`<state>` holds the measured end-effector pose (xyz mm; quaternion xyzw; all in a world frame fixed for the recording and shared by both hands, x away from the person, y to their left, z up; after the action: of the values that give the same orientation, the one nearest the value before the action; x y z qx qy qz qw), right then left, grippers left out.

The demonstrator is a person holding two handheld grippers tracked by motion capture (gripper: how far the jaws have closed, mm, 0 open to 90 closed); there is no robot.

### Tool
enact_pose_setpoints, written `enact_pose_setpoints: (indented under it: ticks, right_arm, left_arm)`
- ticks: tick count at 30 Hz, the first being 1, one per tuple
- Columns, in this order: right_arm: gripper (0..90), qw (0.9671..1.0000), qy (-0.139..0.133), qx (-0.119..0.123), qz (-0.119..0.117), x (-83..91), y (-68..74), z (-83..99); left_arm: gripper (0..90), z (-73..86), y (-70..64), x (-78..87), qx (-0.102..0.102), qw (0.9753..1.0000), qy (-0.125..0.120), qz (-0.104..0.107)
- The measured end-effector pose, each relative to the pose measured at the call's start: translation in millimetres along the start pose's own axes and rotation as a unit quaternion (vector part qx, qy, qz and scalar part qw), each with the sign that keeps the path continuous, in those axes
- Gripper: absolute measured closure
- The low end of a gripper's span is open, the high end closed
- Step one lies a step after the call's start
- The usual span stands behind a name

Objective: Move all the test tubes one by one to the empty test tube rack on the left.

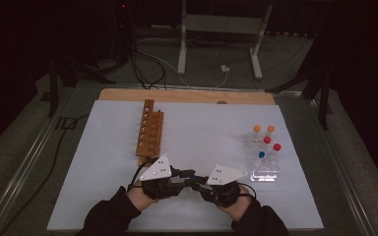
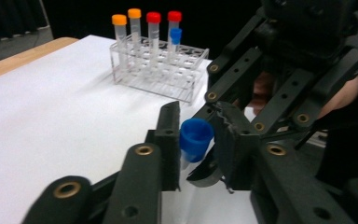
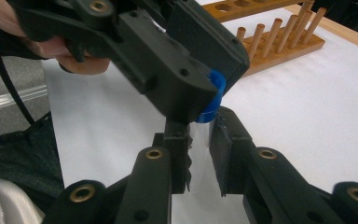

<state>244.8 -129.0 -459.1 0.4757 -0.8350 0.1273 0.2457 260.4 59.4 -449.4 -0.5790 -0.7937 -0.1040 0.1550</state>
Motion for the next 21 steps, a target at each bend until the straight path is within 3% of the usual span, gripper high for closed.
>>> enact_pose_setpoints:
  ticks: [13, 15, 17, 18, 19, 21]
  right_arm:
    - [75.5, 0.9999, -0.012, -0.008, -0.003, 1.3, -1.3, -0.1]
    - [69.8, 0.9998, -0.018, -0.008, 0.003, 3.2, -2.2, -0.1]
    - [57.4, 0.9993, -0.030, -0.019, 0.013, 6.7, -6.2, 0.9]
    - [57.4, 0.9993, -0.030, -0.019, 0.013, 6.7, -6.2, 0.9]
    - [45.6, 0.9986, -0.038, -0.030, 0.019, 8.9, -9.4, 1.5]
    - [40.8, 0.9982, -0.045, -0.035, 0.020, 10.1, -10.9, 2.0]
  left_arm:
    - [77.8, -5.3, 1.8, 1.8, -0.007, 0.9999, 0.007, -0.007]
    - [77.8, -7.7, 3.0, 3.1, -0.010, 0.9998, 0.009, -0.011]
    - [77.8, -9.9, 5.0, 5.6, -0.012, 0.9998, 0.009, -0.015]
    - [77.8, -11.1, 6.3, 7.2, -0.013, 0.9997, 0.009, -0.017]
    - [77.9, -12.2, 7.7, 8.7, -0.013, 0.9997, 0.009, -0.018]
    - [77.9, -14.3, 10.8, 11.8, -0.012, 0.9996, 0.008, -0.023]
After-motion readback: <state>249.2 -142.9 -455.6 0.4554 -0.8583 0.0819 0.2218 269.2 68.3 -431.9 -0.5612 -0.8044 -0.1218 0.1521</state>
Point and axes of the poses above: each handheld gripper's, and its own axes: x roughly backward along the jaws, z roughly out of its underside, y roughly to its left, the point moved 2 cm from there along -x, roughly forward along the jaws, and after that the axes turned 3 degrees about -x, right-handed, at the moved point
